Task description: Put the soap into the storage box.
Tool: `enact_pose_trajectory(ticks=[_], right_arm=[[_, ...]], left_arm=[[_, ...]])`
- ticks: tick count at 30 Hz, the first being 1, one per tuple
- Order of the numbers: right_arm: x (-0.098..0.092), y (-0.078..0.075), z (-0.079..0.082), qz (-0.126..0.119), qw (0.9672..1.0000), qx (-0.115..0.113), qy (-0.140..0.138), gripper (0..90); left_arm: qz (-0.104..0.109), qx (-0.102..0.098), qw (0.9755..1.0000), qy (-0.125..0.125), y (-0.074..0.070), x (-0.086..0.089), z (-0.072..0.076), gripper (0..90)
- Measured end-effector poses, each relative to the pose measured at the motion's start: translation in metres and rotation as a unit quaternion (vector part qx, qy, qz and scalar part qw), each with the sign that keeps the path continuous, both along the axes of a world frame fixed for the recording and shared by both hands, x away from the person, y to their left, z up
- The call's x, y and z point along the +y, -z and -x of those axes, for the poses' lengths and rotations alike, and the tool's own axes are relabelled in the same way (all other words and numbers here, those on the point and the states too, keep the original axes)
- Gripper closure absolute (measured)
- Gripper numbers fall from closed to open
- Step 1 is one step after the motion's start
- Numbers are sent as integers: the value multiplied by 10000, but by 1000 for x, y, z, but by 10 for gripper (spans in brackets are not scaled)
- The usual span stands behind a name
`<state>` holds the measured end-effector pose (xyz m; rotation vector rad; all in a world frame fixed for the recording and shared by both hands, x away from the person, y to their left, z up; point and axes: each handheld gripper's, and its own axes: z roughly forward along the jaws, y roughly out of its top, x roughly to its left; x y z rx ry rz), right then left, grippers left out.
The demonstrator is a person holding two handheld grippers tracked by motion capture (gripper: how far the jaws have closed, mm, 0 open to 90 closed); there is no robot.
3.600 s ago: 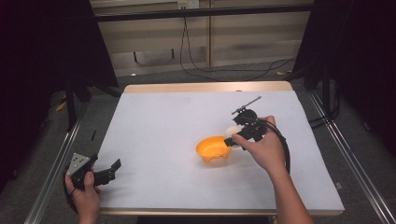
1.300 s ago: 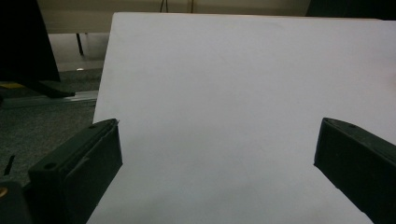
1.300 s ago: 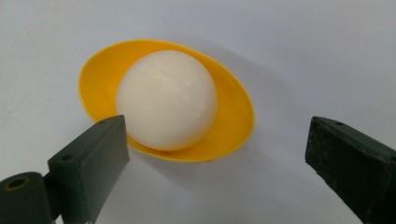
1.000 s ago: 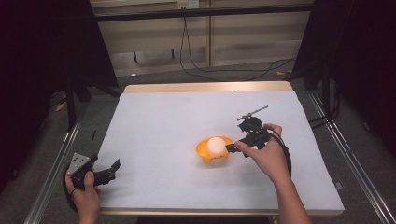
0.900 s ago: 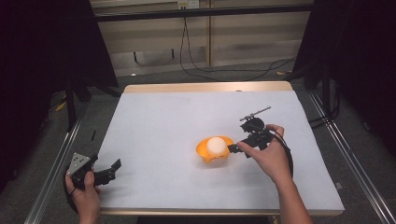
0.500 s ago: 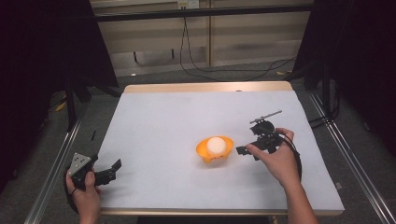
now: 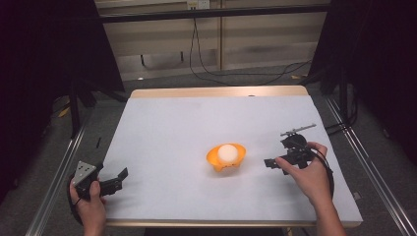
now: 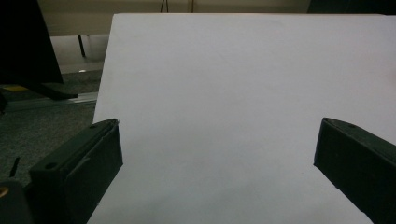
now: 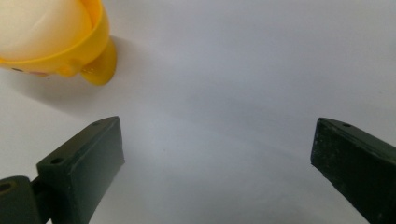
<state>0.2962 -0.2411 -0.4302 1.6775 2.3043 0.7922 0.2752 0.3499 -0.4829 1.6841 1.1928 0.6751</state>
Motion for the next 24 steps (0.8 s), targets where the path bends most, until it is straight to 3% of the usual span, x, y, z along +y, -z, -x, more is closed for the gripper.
enact_pose_trajectory(ticks=[12, 24], right_arm=[[-24, 7, 11, 10, 9999, -99, 137, 26], [-54, 17, 31, 16, 9988, -187, 454, 19]], left_arm=[[21, 23, 10000, 2, 0, 0, 0, 10], [83, 50, 10000, 2, 0, 0, -1, 9]])
